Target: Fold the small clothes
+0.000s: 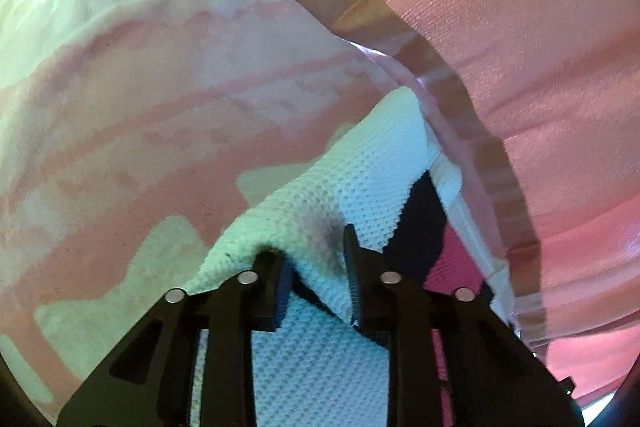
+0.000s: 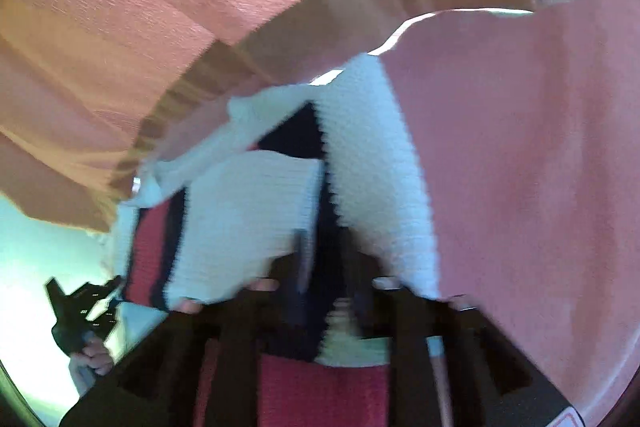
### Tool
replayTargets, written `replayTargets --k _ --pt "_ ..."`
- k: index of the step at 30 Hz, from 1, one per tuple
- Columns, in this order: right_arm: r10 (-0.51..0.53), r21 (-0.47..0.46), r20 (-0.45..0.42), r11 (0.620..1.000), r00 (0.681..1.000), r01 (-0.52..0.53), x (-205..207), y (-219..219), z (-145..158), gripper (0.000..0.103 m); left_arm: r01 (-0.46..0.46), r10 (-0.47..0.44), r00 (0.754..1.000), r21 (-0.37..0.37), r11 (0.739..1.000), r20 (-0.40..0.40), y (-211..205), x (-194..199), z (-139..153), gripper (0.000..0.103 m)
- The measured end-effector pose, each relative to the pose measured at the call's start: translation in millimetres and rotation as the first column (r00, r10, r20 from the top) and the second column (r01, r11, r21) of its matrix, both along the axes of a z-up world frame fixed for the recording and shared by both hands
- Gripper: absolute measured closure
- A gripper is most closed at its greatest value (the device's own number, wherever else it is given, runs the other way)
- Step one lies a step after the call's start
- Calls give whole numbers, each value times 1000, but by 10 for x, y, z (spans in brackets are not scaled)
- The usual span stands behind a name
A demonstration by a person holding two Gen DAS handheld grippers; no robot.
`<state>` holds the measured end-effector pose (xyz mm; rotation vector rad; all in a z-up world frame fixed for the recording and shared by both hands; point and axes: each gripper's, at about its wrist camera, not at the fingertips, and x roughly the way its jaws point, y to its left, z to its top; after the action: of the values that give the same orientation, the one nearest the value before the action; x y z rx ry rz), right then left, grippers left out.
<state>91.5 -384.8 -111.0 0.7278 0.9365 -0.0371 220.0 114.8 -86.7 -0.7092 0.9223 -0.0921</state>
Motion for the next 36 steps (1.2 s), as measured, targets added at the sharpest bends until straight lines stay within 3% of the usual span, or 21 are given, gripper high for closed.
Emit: replayTargets --k 2,7,8,9,11,15,17,18,19,21,23,25,28,29,32,34,36 --pt "9 -2 17 1000 1000 -9 14 75 25 49 -7 7 1000 -14 1000 8 -14 3 3 72" --pt "52 -107 12 993 999 -51 125 313 -8 49 5 -5 998 -12 1000 57 -78 1 31 72" --pt "58 -129 20 990 998 -55 146 345 -1 72 8 -7 998 -8 1000 61 -81 9 29 75" --pt "67 -144 22 988 998 -63 153 318 8 93 3 -3 998 -1 1000 63 -79 13 27 87" --pt "86 -132 49 988 995 -79 149 357 84 95 -13 14 997 -11 1000 81 -49 -5 55 94" --pt "112 -164 230 984 967 -75 29 438 742 95 -30 34 972 -17 999 233 -21 -153 502 94" --pt "113 -194 315 980 942 -53 -88 392 1074 95 -39 46 968 -31 999 247 9 -196 577 94" --pt "118 -233 313 971 942 -45 -95 375 1108 96 -37 42 972 -25 999 233 11 -185 554 94" --pt "120 -284 253 958 960 -45 -70 313 989 96 -18 19 979 -5 1000 203 -8 -144 469 94" --pt "86 -235 66 970 994 -68 6 111 423 96 -12 6 991 41 999 132 -63 -66 255 94" --pt "64 -205 -32 976 997 -69 16 46 137 96 -9 9 999 22 1000 42 -74 -18 32 94" --pt "75 -191 24 979 997 -69 14 82 317 96 -34 34 998 -6 999 49 -30 -48 68 94" --pt "129 -255 125 962 984 -94 -30 215 665 96 -41 37 993 32 999 111 -2 -66 237 94" --pt "134 -270 111 958 985 -100 -42 231 635 96 -39 35 994 37 999 104 1 -54 214 94" --pt "92 -230 -46 968 995 -100 22 129 122 96 -24 22 999 53 998 44 -46 -12 25 94" --pt "74 -214 -23 974 997 -78 8 126 154 96 -27 24 999 65 998 41 -72 -17 9 94" --pt "104 -239 46 967 994 -90 -13 216 393 96 -21 15 997 84 996 72 -75 -34 98 94"
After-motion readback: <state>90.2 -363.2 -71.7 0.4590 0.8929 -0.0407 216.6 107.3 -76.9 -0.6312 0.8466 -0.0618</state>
